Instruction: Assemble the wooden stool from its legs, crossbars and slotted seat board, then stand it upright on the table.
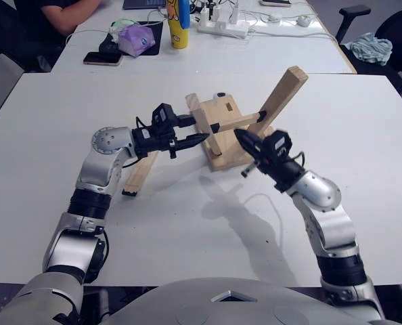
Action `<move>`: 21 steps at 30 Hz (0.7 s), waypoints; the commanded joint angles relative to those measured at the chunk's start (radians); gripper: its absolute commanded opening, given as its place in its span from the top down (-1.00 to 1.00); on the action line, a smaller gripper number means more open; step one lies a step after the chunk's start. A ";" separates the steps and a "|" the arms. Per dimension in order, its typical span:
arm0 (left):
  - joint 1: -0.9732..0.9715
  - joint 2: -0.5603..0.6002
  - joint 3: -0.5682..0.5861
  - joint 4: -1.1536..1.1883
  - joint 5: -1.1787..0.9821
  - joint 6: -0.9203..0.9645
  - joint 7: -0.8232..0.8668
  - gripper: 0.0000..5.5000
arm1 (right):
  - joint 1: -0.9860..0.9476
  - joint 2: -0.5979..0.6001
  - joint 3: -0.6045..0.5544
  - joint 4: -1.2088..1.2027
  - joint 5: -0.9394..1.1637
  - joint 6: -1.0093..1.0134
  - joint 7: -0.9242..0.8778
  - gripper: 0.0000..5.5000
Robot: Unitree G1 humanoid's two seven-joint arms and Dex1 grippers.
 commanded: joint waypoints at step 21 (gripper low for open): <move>-0.046 0.073 -0.020 -0.080 0.050 0.057 -0.051 -0.03 | 0.023 -0.047 0.124 0.253 -0.253 -0.006 -0.023 1.00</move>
